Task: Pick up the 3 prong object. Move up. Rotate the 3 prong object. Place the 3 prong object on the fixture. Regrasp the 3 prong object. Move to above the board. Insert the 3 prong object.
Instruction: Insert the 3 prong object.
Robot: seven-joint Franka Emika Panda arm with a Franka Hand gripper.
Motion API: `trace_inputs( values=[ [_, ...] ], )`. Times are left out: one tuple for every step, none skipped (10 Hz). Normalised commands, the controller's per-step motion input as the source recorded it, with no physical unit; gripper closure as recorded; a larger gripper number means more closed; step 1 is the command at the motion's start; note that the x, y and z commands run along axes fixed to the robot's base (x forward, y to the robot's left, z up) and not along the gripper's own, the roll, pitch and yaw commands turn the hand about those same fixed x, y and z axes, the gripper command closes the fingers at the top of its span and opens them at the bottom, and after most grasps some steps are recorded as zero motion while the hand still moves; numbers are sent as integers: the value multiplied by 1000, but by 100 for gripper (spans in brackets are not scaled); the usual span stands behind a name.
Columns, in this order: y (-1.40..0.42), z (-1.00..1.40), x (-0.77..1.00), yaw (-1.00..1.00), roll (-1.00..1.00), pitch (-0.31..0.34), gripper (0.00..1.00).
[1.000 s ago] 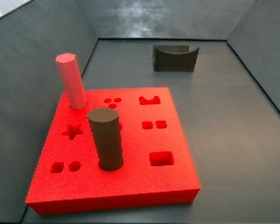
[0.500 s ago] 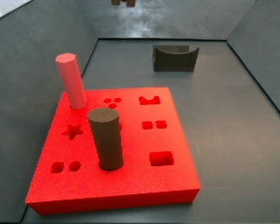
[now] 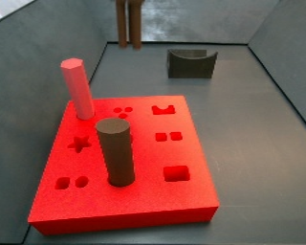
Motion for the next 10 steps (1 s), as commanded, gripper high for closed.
trace_inputs(
  values=[
    [0, -760, -223, -889, -107, -123, 100],
    [0, -757, -149, -931, -107, -111, 100],
    [-9, -720, -91, -983, -69, -150, 100],
    [-20, -671, -63, -1000, -41, -191, 100],
    [-23, -666, -63, -1000, -43, -197, 100],
    [0, 0, 0, -320, 0, 0, 100],
    [0, -57, 23, 0, 0, 0, 100],
    [91, -460, 86, -363, 0, 0, 100],
    [229, -631, 231, -543, 84, 0, 100],
    [37, 0, 103, -103, 0, 27, 100]
  ],
)
